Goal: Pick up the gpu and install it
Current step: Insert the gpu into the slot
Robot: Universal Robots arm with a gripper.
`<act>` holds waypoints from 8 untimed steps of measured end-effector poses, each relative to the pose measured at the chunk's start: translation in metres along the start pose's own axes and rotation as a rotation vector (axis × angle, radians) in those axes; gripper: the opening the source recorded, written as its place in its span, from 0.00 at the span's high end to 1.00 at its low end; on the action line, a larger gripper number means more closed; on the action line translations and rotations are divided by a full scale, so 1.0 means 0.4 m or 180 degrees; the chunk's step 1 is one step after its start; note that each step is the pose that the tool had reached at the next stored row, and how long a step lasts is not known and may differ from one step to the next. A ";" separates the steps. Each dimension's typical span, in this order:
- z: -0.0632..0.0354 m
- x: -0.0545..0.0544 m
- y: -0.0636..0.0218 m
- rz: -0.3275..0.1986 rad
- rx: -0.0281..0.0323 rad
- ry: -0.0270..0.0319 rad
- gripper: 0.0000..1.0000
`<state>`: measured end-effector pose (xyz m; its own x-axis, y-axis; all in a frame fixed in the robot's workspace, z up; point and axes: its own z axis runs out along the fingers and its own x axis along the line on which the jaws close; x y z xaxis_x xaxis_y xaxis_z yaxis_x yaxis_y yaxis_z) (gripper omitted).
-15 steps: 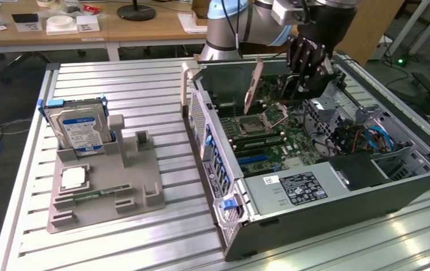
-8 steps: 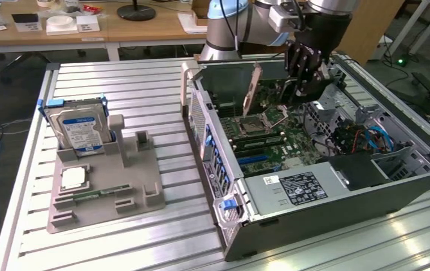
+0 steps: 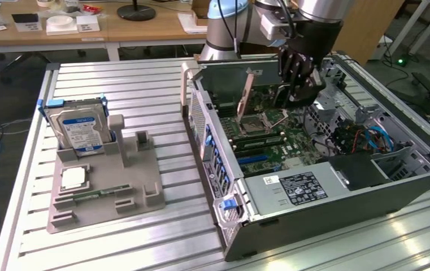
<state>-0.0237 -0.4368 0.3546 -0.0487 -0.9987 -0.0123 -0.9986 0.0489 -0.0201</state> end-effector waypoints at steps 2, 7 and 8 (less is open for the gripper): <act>0.007 0.001 0.003 -0.0014 0.0000 0.0000 0.72; 0.015 0.016 0.005 -0.0015 0.0003 -0.0001 0.72; 0.017 0.017 0.008 -0.0015 0.0004 -0.0001 0.72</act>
<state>-0.0269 -0.4434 0.3476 -0.0441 -0.9990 -0.0124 -0.9988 0.0443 -0.0214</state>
